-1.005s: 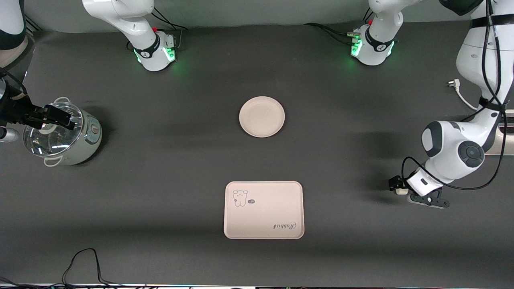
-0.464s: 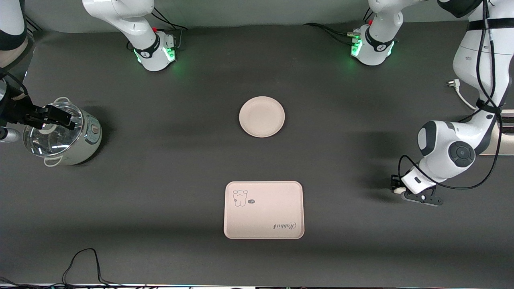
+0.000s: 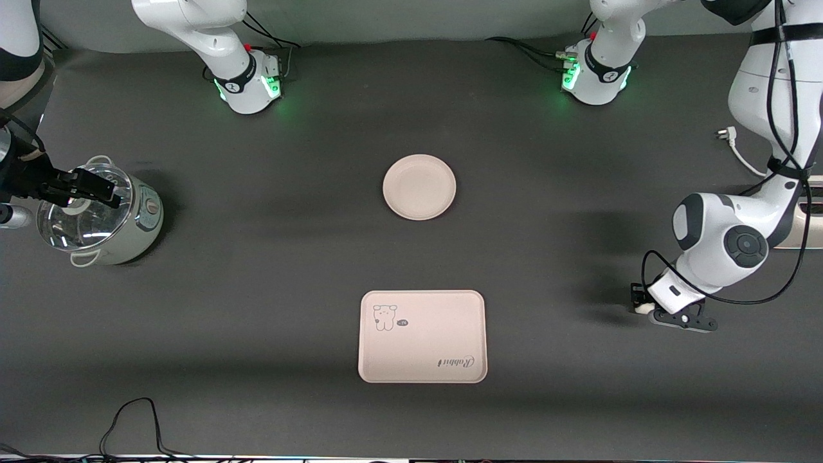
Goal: Place bun in plate and plate on tray
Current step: 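Lift the bun with the left gripper and carry it over the plate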
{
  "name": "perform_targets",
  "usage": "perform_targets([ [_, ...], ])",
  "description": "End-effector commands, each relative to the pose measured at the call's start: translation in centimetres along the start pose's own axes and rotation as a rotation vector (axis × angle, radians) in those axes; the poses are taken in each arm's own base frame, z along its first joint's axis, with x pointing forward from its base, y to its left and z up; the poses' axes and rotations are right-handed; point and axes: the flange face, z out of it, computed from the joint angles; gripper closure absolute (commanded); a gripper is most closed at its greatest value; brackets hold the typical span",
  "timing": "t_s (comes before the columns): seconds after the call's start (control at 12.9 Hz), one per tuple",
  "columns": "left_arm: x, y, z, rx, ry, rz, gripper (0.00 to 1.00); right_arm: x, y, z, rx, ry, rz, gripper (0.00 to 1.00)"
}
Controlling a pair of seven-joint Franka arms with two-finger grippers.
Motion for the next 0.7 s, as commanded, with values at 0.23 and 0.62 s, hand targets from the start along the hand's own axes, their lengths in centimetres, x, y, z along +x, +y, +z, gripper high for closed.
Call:
perform_targets([
  [0.23,-0.1,12.2,-14.4,0.077,-0.13,-0.167,0.63,-0.1,0.1,0.0,-0.016,0.008,-0.016,0.0],
  [0.62,-4.4,29.8,-23.4,-0.03,-0.212,-0.365,0.63,-0.1,0.2,0.0,-0.016,0.007,-0.015,0.0],
])
